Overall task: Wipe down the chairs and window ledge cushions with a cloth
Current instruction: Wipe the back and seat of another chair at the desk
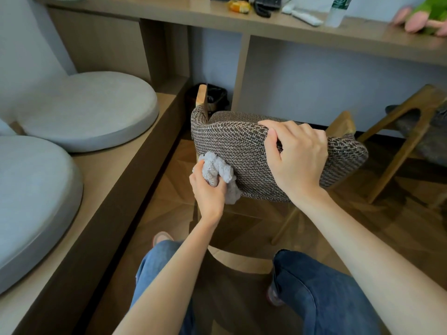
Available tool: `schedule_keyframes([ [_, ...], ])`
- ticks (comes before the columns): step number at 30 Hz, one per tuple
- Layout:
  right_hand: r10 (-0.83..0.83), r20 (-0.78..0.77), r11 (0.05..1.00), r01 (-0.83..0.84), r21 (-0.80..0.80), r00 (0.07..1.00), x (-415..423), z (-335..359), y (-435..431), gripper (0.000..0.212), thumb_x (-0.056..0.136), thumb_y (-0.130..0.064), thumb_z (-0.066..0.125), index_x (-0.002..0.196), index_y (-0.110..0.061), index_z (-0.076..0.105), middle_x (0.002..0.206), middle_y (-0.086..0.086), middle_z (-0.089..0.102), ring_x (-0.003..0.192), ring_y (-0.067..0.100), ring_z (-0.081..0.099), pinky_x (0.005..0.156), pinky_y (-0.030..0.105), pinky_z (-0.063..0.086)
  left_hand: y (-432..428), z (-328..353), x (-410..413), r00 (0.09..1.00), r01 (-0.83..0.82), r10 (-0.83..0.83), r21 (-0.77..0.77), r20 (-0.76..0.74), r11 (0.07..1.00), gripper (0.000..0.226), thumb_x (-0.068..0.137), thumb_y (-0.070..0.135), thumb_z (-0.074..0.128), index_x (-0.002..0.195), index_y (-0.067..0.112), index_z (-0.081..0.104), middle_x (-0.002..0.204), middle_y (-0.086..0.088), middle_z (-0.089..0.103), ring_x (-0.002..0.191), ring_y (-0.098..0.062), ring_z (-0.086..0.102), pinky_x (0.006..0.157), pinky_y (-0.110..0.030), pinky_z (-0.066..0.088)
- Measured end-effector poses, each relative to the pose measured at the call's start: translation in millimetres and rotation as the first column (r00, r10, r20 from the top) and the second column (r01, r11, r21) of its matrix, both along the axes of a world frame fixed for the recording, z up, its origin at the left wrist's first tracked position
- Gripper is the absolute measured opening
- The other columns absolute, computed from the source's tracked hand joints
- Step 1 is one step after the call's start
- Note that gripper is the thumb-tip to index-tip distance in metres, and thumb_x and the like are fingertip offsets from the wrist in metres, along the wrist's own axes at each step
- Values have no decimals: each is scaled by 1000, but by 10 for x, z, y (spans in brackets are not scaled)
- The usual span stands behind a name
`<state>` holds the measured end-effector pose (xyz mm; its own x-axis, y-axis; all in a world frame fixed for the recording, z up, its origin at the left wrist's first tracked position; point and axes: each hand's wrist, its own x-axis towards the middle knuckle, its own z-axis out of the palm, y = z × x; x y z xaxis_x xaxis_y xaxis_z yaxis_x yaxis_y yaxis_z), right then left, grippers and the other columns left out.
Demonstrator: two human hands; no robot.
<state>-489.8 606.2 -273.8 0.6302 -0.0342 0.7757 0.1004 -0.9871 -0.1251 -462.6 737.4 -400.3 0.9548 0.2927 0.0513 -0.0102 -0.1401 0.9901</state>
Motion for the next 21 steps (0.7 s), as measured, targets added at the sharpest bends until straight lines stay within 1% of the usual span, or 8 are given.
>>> schedule_keyframes([
  [4,7,-41,1000,-7,5,999,-29,22,8,33,99,-29,40,112,-29,70,93,-6,72,85,19,62,81,35,36,104,-43,74,998,25,-22,38,-65,999,58,79,19,71,130,24,43,123,-5,46,104,-12,44,87,-27,33],
  [7,12,-106,1000,-13,-2,994,-57,73,14,36,99,-32,36,116,-30,68,98,-7,71,88,19,62,83,36,37,194,68,60,998,-59,59,41,14,997,52,78,10,67,125,23,49,119,-2,50,110,-13,47,86,-23,35],
  [9,20,-177,996,-34,-77,984,-46,117,32,38,100,-34,33,121,-30,65,101,-6,71,88,22,63,80,37,38,250,219,46,989,-101,100,8,113,995,51,77,10,66,123,24,49,118,-1,50,108,-6,46,87,-17,37],
  [10,28,-215,991,-55,-123,976,-21,146,56,38,101,-36,33,123,-29,63,102,-4,71,87,23,63,78,38,39,281,308,62,979,-115,113,0,172,993,50,77,11,66,121,25,49,118,-1,49,105,-1,45,85,-10,37],
  [13,34,-319,967,-112,-230,947,114,239,204,39,101,-41,31,125,-30,60,98,0,70,84,28,65,70,37,40,360,538,180,949,-118,103,32,297,993,47,75,11,67,119,21,51,117,-3,48,99,18,40,77,4,32],
  [15,-8,-366,953,-103,-284,930,211,262,312,41,102,-42,25,122,-31,59,93,-1,69,81,28,64,62,34,37,382,588,255,959,-75,50,81,279,994,51,75,11,68,123,18,50,119,-4,46,97,18,39,76,1,33],
  [17,-72,-357,945,-51,-322,931,277,250,371,45,102,-42,20,113,-28,61,87,-1,67,76,28,63,56,30,31,386,557,299,980,-2,-19,108,199,994,55,75,12,70,126,17,48,121,-5,47,94,8,40,79,-10,33],
  [21,-175,-303,933,61,-354,937,315,196,441,50,100,-41,18,98,-24,65,76,0,65,67,26,60,52,30,28,446,311,448,984,64,-83,123,156,990,54,73,12,72,122,17,49,119,-6,51,108,-10,42,84,-22,34],
])
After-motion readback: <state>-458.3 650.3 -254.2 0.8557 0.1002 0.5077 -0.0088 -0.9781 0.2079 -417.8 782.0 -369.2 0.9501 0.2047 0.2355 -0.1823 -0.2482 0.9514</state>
